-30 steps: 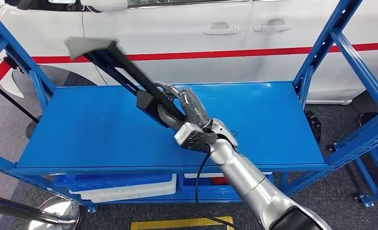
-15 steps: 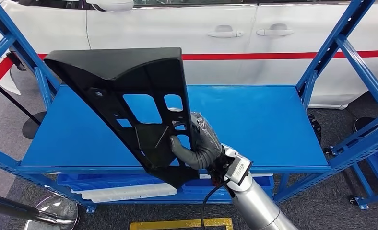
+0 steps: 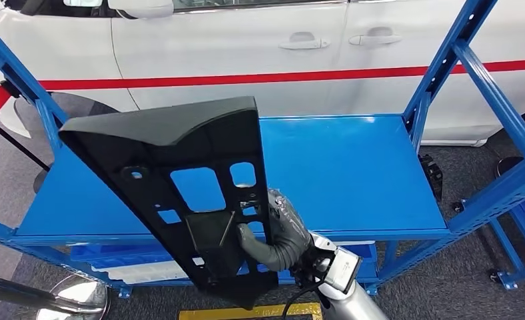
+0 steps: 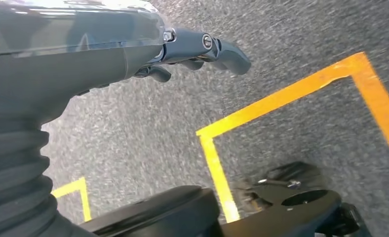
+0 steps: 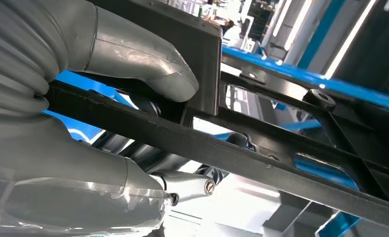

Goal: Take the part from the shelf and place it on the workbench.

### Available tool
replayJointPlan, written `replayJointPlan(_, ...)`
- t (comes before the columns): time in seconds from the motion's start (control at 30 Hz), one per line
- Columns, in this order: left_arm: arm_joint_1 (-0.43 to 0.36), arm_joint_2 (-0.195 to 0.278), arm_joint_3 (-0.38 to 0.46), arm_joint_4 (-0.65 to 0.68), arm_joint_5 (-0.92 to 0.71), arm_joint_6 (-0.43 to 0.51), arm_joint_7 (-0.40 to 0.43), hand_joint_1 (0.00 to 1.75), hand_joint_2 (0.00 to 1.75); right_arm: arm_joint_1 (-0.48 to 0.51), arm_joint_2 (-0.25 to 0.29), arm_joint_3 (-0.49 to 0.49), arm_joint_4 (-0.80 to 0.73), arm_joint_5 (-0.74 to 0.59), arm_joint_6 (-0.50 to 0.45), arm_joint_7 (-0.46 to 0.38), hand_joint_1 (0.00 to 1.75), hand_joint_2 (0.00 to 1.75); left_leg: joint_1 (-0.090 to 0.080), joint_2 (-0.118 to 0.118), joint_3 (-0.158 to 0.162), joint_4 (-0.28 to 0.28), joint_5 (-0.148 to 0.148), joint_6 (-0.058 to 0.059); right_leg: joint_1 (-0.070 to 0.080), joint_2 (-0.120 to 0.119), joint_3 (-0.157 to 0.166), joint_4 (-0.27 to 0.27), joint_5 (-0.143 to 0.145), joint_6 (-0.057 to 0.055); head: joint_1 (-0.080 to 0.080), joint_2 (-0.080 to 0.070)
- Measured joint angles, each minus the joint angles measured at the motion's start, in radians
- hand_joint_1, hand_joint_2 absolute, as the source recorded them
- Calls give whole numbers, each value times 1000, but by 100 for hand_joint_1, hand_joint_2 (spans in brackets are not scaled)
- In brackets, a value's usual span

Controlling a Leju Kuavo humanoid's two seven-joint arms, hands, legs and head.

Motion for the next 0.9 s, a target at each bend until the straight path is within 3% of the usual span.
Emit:
replayJointPlan(0.07, -7, 0, 7, 0, 5, 0, 17, 0, 175, 9, 4, -2, -1, -11, 2, 18, 175, 175, 0, 1, -43, 102, -36, -2, 3, -2, 0, 0, 0, -2, 0, 0)
replayJointPlan(0.1, -9, 0, 10, 0, 4, 3, 31, 0, 175, 15, 5, -3, -1, -18, 4, 26, 175, 175, 0, 1, -40, 104, -27, 0, 5, -2, 1, 1, 0, -2, 0, 0)
replayJointPlan(0.13, -10, -1, 11, 0, 0, 8, 47, 0, 175, 21, 6, -5, -2, -27, 7, 31, 175, 175, 0, 1, -18, 64, -1, 4, 6, -2, 3, 1, 0, -2, 0, 0)
replayJointPlan(0.23, -8, -2, 12, 0, -16, 20, 92, 0, 175, 50, 9, -18, -13, -56, 23, 39, 175, 175, -6, 1, 82, -130, 77, 23, 10, -1, 4, 2, 3, 3, 0, 0)
replayJointPlan(0.27, -7, -2, 12, 0, -21, 21, 101, 0, 175, 61, 10, -24, -17, -63, 29, 39, 175, 175, -8, 1, 95, -160, 84, 27, 10, -1, 2, 2, 5, 7, 0, 0)
replayJointPlan(0.37, -9, -3, 12, 0, -30, 21, 113, 0, 175, 91, 13, -42, -28, -73, 41, 39, 175, 175, -9, 0, 93, -179, 96, 39, 9, -3, -3, -1, 12, 25, 0, 0)
replayJointPlan(0.43, -10, -6, 12, 0, -34, 21, 117, 0, 175, 103, 15, -52, -34, -74, 44, 39, 175, 175, -4, 4, 91, -194, 112, 51, 9, -2, -13, 27, -22, 36, 0, 0)
replayJointPlan(0.53, -12, -8, 12, 0, -36, 19, 123, 0, 175, 117, 15, -62, -37, -75, 45, 39, 175, 175, -4, 11, 70, -198, 131, 61, 6, -1, -70, 197, -142, 47, 0, 0)
replayJointPlan(0.57, -12, -9, 12, 0, -37, 18, 125, 0, 175, 123, 15, -65, -37, -75, 46, 40, 175, 175, -4, 11, 60, -197, 138, 61, 4, -1, -81, 244, -163, 50, 0, 0)
replayJointPlan(0.6, -13, -9, 12, 0, -37, 17, 126, 0, 175, 128, 15, -68, -37, -75, 46, 40, 175, 175, -4, 11, 51, -195, 144, 60, 2, -1, -76, 259, -164, 53, 0, 0)
replayJointPlan(0.63, -14, -10, 12, 0, -37, 16, 127, 0, 175, 131, 15, -71, -37, -75, 48, 41, 175, 175, -4, 11, 43, -193, 150, 57, -1, -1, -50, 233, -146, 54, 0, 0)
replayJointPlan(0.7, -17, -11, 12, 0, -36, 13, 128, 0, 175, 133, 17, -76, -39, -73, 56, 42, 175, 175, -4, 10, 25, -185, 160, 49, -6, -1, 43, 98, -101, 55, 0, 0)
replayJointPlan(0.77, -19, -12, 12, 0, -35, 11, 128, 0, 175, 135, 21, -81, -45, -70, 70, 45, 175, 175, -5, 9, 15, -177, 170, 38, -3, 3, 101, 3, -77, 48, 0, 0)
replayJointPlan(0.87, -20, -12, 12, 0, -34, 10, 129, 0, 175, 139, 28, -86, -51, -68, 77, 47, 175, 175, -6, 8, 8, -176, 186, 19, 2, 6, 94, -9, -64, 27, 0, 0)
replayJointPlan(0.9, -20, -12, 12, 0, -34, 10, 129, 0, 175, 139, 31, -87, -51, -68, 77, 47, 175, 175, -5, 8, 1, -170, 177, 13, 1, 3, 86, -11, -56, 18, 0, 0)
